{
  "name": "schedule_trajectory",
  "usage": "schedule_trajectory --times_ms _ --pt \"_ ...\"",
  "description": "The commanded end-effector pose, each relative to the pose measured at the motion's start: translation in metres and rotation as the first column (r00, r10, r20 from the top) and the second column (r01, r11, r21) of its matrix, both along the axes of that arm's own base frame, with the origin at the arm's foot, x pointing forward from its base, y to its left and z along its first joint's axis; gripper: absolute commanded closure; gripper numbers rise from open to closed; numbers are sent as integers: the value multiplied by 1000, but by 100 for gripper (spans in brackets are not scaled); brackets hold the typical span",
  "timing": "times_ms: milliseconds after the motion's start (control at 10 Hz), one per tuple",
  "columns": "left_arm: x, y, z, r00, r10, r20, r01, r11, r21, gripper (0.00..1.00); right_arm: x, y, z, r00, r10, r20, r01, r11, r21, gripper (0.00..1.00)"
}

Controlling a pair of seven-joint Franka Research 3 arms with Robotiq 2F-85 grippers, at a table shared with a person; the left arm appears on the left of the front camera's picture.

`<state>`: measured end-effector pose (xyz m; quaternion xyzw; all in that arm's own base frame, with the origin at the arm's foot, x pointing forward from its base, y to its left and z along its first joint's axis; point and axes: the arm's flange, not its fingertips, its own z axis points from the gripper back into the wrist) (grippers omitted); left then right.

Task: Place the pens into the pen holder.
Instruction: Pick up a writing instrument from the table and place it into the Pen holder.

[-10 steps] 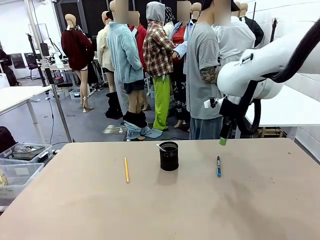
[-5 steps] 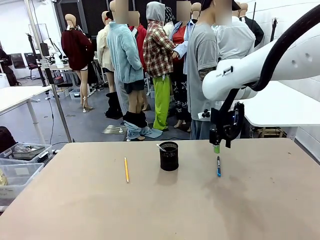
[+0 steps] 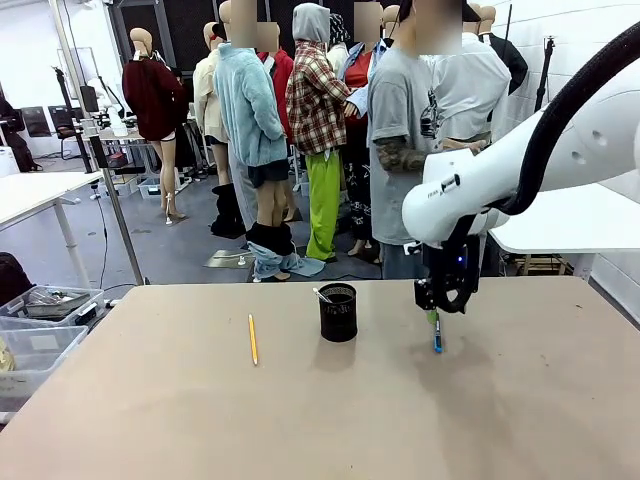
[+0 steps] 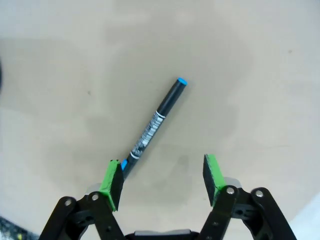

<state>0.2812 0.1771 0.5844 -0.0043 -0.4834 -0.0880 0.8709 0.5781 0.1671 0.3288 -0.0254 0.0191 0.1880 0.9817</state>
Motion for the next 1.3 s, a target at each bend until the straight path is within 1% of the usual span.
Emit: schedule_trajectory --times_ms 0,200,300,400,500,600,700,900,1000,1200 --pt "1 0 0 1000 20 6 -20 1000 -9 0 -11 4 -14 998 -48 51 48 999 15 20" --pt "1 0 0 1000 20 6 -20 1000 -9 0 -9 12 -23 995 -83 58 84 996 -13 20" --pt "1 0 0 1000 20 6 -20 1000 -9 0 -9 17 -27 991 -108 73 112 992 -49 20" --pt "1 0 0 1000 20 6 -20 1000 -9 0 -10 19 -29 993 -93 75 97 994 -54 20" --pt "1 0 0 1000 20 6 -20 1000 -9 0 -12 19 -29 993 -82 81 88 994 -61 30" --pt "1 0 0 1000 20 6 -20 1000 -9 0 -12 19 -30 990 -98 98 105 992 -69 47" --pt "1 0 0 1000 20 6 -20 1000 -9 0 -10 19 -34 990 -104 99 109 993 -51 64" --pt "1 0 0 1000 20 6 -20 1000 -9 0 -6 16 -40 991 -102 86 106 993 -45 97" --pt "1 0 0 1000 20 6 -20 1000 -9 0 -5 16 -41 992 -95 87 99 994 -49 100" --pt "1 0 0 1000 20 6 -20 1000 -9 0 0 11 -46 990 -113 84 117 992 -45 100"
